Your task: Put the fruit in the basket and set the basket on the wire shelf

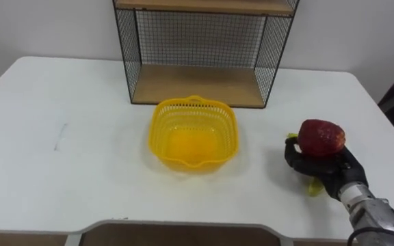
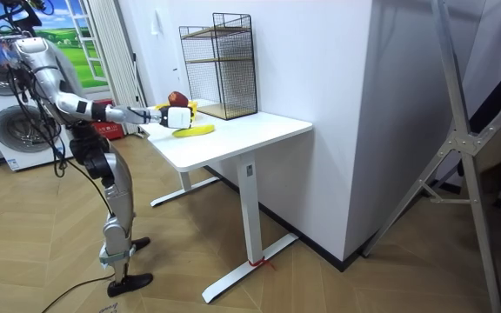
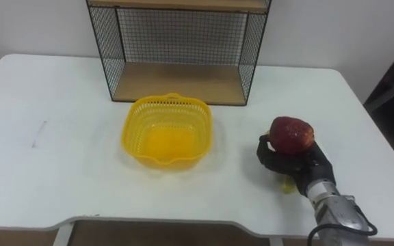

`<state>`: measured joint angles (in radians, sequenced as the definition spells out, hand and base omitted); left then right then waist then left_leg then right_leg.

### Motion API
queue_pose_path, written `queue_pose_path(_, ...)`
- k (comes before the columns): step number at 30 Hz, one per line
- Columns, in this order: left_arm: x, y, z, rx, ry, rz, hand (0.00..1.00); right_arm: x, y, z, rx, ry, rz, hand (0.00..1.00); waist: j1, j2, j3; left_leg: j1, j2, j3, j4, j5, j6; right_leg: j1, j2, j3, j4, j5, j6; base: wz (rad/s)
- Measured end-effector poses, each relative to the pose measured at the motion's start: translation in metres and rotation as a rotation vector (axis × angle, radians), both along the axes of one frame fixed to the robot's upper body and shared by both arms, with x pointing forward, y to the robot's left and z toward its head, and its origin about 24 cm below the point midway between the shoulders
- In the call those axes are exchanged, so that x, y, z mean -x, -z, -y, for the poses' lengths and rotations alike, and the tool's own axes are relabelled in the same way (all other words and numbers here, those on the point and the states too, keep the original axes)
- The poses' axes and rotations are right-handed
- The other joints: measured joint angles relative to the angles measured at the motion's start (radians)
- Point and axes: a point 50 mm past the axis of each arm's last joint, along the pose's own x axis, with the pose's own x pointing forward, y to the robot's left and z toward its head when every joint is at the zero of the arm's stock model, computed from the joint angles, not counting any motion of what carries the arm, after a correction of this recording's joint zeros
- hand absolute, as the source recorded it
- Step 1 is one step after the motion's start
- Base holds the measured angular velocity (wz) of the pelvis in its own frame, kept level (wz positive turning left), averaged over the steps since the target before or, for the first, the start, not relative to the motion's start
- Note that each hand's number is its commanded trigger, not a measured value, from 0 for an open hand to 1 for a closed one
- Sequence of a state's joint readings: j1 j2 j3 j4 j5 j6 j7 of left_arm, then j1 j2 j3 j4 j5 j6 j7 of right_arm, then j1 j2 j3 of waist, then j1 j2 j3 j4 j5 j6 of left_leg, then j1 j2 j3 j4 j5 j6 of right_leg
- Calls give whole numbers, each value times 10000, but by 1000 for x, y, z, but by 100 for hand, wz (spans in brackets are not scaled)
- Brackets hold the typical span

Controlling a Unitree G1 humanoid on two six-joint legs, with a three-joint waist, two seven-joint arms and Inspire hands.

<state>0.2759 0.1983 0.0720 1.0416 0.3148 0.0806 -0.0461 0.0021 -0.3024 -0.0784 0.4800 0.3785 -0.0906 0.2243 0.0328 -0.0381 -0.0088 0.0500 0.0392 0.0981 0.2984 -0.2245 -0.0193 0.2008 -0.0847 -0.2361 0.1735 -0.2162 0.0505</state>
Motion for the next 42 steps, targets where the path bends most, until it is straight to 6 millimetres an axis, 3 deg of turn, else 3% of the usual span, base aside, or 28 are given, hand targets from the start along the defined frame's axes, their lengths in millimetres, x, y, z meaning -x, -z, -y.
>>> queue_pose_path(7,-4,0,-1,0,27,127,0,-8,-9,-21,1282,-1459,-34,100,56,-220,105,-13,0,149,-247,17,-21,-151,-5,136,-28,-9,6,-7)
queue_pose_path(8,-5,0,0,15,48,130,0,-9,-11,-22,1422,-1564,9,100,63,-251,79,-43,0,148,-244,18,-23,-224,-5,137,-18,-12,5,0)
queue_pose_path(10,-9,-1,-1,14,81,232,0,-18,-23,-27,1900,-2029,374,100,88,-318,135,-72,0,156,-243,50,-39,-301,-6,138,-8,-10,2,0)
queue_pose_path(16,-11,-1,-1,17,93,251,0,-34,-44,-35,2112,-2554,1211,100,313,-573,144,-39,-1,128,-250,47,-40,-253,-4,115,2,-5,0,1)
queue_pose_path(20,-9,-1,-1,22,66,202,0,-38,-50,-38,2212,-2809,1420,100,370,-573,144,-48,-3,104,-247,45,-40,-244,-3,87,2,-4,0,2)
queue_pose_path(27,-9,0,1,81,155,119,0,-44,-54,-40,2336,-2902,1405,100,585,-399,213,-91,7,80,-239,41,-37,-264,-5,123,125,-5,-1,0)
queue_pose_path(30,-9,0,1,82,168,106,0,-50,-61,-42,2367,-2961,1633,100,685,-417,174,-126,4,91,-221,52,-28,-303,-7,159,116,-10,-7,0)
queue_pose_path(32,-9,0,1,69,170,120,0,-53,-66,-44,2416,-3011,1835,100,737,-395,88,-182,2,101,-213,67,-19,-383,-10,167,117,-10,-8,0)
queue_pose_path(33,-9,0,1,73,172,126,0,-56,-69,-46,2467,-3070,1966,55,761,-453,17,-193,-1,99,-210,77,-12,-404,-15,154,129,-9,-8,0)
queue_pose_path(34,-10,0,1,73,179,139,0,-59,-72,-49,2486,-3148,2092,0,780,-442,24,-190,-2,90,-212,78,-12,-398,-15,141,132,-9,-8,4)
queue_pose_path(38,-10,0,2,90,265,121,0,-61,-77,-57,2537,-3486,2313,0,789,-480,37,-188,-2,45,-145,79,-16,-355,-12,105,144,-8,-8,4)
queue_pose_path(39,-10,1,3,114,337,118,0,-62,-78,-58,2581,-3536,2371,0,803,-491,79,-191,-2,37,-141,79,-16,-308,-13,107,141,-7,-8,0)
queue_pose_path(40,-12,1,3,120,361,169,0,-63,-81,-59,2684,-3575,2478,0,810,-494,183,-195,-2,25,-137,78,-16,-273,-12,101,140,-7,-8,0)
queue_pose_path(42,-13,1,3,114,367,177,0,-63,-83,-60,2808,-3615,2547,0,807,-503,220,-225,-4,-14,-146,75,-17,-283,-9,71,135,-6,-8,5)
